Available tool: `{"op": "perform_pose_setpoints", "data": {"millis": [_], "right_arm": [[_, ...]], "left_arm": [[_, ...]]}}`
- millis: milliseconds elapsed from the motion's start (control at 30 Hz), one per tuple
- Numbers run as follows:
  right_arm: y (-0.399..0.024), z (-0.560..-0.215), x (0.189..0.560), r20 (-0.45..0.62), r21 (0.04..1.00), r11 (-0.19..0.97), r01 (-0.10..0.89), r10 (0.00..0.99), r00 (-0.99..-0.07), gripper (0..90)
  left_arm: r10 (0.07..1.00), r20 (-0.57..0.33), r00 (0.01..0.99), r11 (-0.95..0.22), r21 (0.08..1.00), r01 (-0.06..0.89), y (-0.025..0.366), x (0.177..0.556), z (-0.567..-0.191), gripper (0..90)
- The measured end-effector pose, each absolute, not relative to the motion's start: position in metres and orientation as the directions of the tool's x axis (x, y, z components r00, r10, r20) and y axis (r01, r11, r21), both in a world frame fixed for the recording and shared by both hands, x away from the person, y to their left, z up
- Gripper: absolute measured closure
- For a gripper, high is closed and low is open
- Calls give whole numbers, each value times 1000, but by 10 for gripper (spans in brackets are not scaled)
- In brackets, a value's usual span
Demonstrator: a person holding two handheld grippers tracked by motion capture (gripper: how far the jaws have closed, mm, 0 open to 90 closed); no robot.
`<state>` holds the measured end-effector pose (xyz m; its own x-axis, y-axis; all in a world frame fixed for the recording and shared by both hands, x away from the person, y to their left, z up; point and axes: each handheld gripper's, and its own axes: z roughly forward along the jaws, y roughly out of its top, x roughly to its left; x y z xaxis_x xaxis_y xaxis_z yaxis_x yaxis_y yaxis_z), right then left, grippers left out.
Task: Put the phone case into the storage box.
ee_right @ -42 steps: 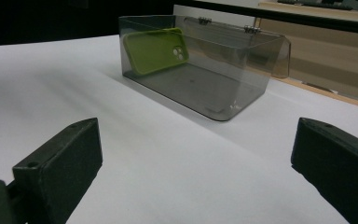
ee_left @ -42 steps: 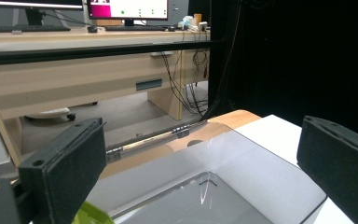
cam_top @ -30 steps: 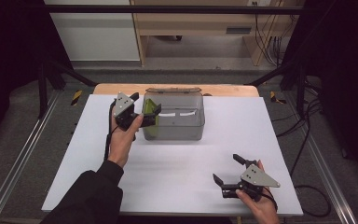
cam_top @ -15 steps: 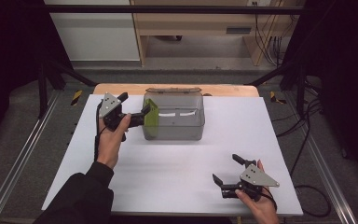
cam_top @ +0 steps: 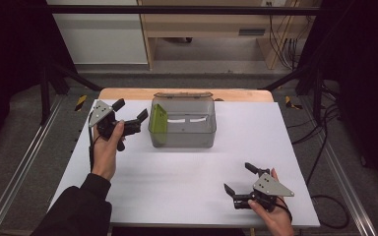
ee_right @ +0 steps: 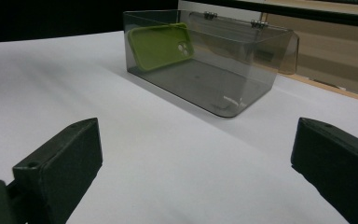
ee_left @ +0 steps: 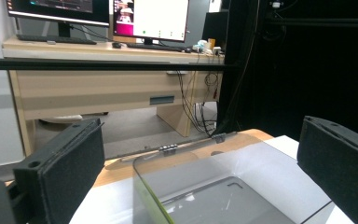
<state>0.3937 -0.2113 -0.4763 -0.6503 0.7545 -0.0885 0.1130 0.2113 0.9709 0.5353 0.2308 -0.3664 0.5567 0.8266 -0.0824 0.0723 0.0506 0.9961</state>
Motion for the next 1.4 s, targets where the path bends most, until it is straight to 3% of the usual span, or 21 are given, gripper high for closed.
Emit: {"op": "perform_pose_setpoints", "data": {"millis": [1400], "right_arm": [[-212, -476, 393, -86, 972, 208, 111, 752, -654, 22]], "left_arm": [[864, 8, 504, -18, 1000, 15, 280, 489, -332, 4]]}}
